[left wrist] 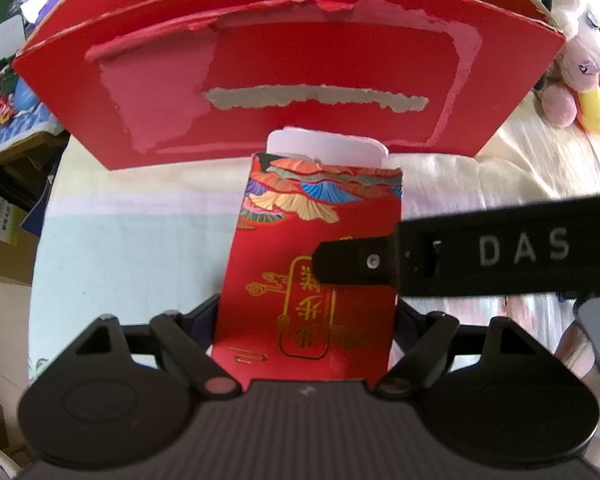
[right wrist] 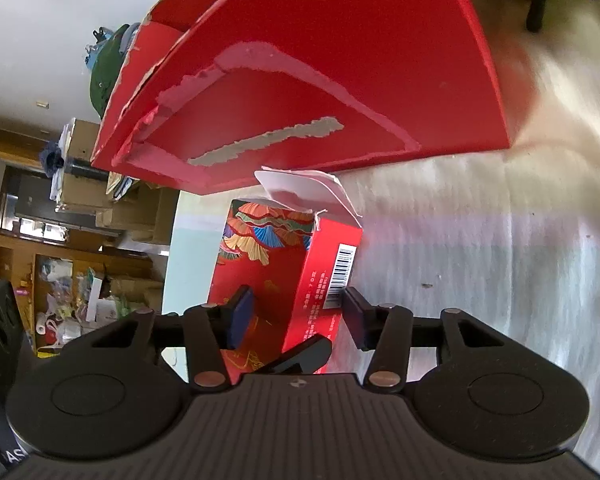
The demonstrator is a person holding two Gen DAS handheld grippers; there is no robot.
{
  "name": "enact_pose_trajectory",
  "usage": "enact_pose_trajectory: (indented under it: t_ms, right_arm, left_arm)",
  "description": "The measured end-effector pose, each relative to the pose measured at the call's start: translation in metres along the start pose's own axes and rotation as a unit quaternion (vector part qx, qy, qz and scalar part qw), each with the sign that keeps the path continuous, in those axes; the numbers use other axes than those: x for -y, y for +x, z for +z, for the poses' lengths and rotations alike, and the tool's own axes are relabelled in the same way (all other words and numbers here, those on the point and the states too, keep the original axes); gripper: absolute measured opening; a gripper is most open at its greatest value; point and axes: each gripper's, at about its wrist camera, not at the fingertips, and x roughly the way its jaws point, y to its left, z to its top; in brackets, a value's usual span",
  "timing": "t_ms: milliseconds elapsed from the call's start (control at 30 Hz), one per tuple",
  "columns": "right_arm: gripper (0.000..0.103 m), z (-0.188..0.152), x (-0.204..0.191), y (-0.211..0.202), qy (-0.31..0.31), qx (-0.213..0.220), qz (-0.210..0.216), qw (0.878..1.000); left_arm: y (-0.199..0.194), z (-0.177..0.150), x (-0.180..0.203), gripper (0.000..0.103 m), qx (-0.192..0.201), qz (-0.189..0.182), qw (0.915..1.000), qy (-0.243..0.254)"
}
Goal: Organize objects
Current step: 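Lift the red gift box with the left gripper and carry it over the red box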
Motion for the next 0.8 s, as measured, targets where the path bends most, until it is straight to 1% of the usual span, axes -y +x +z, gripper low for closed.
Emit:
enact_pose_trajectory:
  t_ms: [200, 367, 500, 633, 700, 800]
  right_arm:
    - [0.051, -0.003, -0.002, -0.017, -0.016, 0.006, 0.002, 1.000]
    - [0.051, -0.006, 0.005, -0.034, 0.001, 0.010, 0.009, 1.000]
    - [0.050, -0.013, 0.013, -0.050, 0.018, 0.017, 0.009, 1.000]
    - [0.050, -0.025, 0.014, -0.072, 0.037, 0.042, -0.015, 0.998]
    - [0.050, -0.031, 0.014, -0.084, 0.043, 0.063, -0.032, 0.997]
    - [0.050, -0.043, 0.013, -0.102, 0.076, 0.103, -0.051, 0.991]
  left_arm:
    - [-0.010, 0.002, 0.005, 0.081, -0.002, -0.005, 1.0000, 0.003]
    - [-0.024, 0.004, 0.024, 0.080, -0.001, -0.012, 0.9992, 0.039]
    - [-0.032, 0.001, 0.044, 0.080, -0.005, -0.021, 0.9967, 0.078]
    - [-0.039, 0.000, 0.066, 0.080, -0.008, -0.044, 0.9900, 0.134]
    - [-0.039, 0.001, 0.074, 0.079, -0.010, -0.065, 0.9839, 0.166]
    - [-0.042, 0.003, 0.088, 0.079, 0.002, -0.087, 0.9722, 0.217]
